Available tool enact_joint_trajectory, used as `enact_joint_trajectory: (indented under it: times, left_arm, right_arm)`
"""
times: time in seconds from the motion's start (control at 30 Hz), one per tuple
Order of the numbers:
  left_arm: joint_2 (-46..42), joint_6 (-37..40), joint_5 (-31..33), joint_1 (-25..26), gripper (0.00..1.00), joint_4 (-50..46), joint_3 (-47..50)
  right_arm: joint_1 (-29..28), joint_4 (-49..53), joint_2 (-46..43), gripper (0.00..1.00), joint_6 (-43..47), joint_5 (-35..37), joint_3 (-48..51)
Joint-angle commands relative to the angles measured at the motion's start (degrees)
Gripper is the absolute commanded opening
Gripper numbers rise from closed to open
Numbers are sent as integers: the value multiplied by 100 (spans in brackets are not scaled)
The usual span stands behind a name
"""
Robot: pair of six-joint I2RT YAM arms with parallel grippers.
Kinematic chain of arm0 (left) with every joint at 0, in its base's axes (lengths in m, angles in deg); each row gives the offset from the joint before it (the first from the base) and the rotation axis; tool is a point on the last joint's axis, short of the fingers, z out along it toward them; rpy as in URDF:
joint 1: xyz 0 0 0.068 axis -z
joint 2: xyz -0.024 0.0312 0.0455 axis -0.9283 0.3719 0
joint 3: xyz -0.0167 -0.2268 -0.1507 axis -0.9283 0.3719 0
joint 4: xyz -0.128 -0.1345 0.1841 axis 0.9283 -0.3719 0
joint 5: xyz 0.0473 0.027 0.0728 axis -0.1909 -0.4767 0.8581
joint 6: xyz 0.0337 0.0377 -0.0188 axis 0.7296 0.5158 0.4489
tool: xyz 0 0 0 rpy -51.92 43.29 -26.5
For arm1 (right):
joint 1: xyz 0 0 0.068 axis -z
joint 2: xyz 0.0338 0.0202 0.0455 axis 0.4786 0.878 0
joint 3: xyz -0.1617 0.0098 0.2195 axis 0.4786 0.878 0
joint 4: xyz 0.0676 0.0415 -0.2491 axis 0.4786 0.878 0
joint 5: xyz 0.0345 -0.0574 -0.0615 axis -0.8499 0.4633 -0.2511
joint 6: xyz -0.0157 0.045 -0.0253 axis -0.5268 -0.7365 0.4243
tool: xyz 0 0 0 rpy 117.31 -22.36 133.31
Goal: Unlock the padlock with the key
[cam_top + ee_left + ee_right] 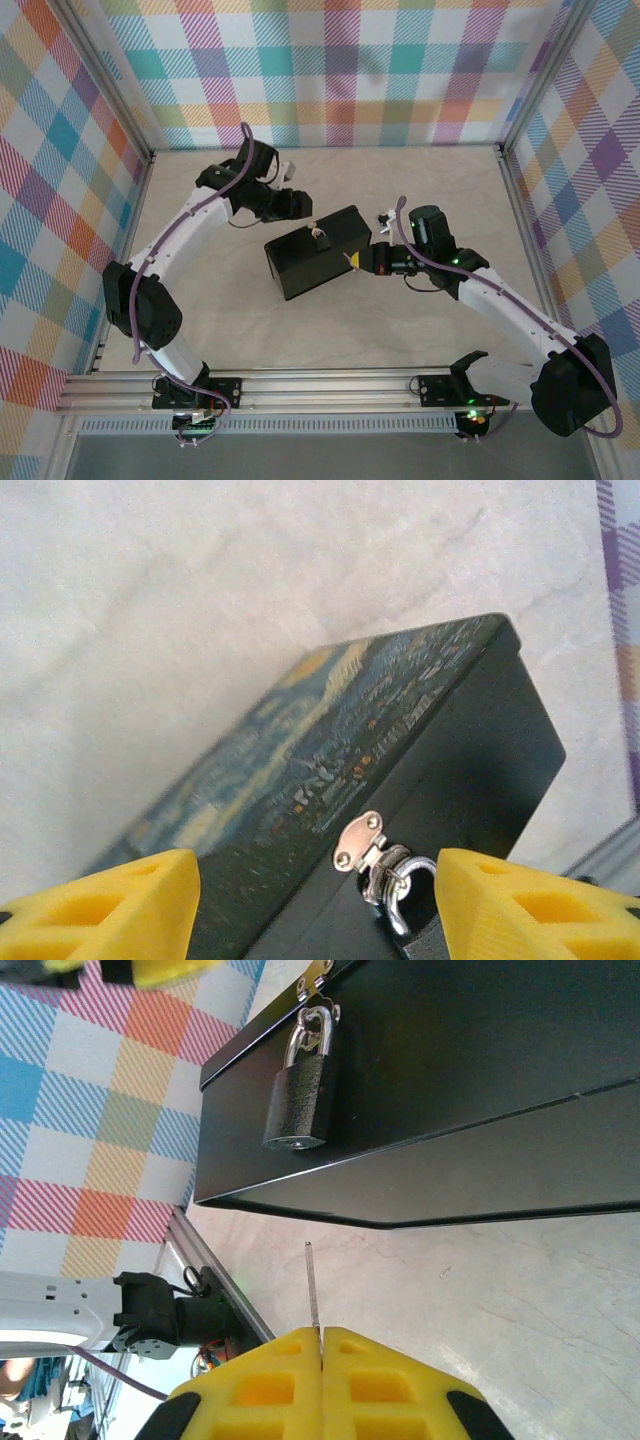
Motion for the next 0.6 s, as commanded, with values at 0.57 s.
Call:
enact_joint_trajectory:
  times: [0.57]
  left_arm:
    - [538, -2176, 865, 709, 46, -1857, -1764]
  right_arm:
    - [-28, -819, -243, 0, -980, -680, 496]
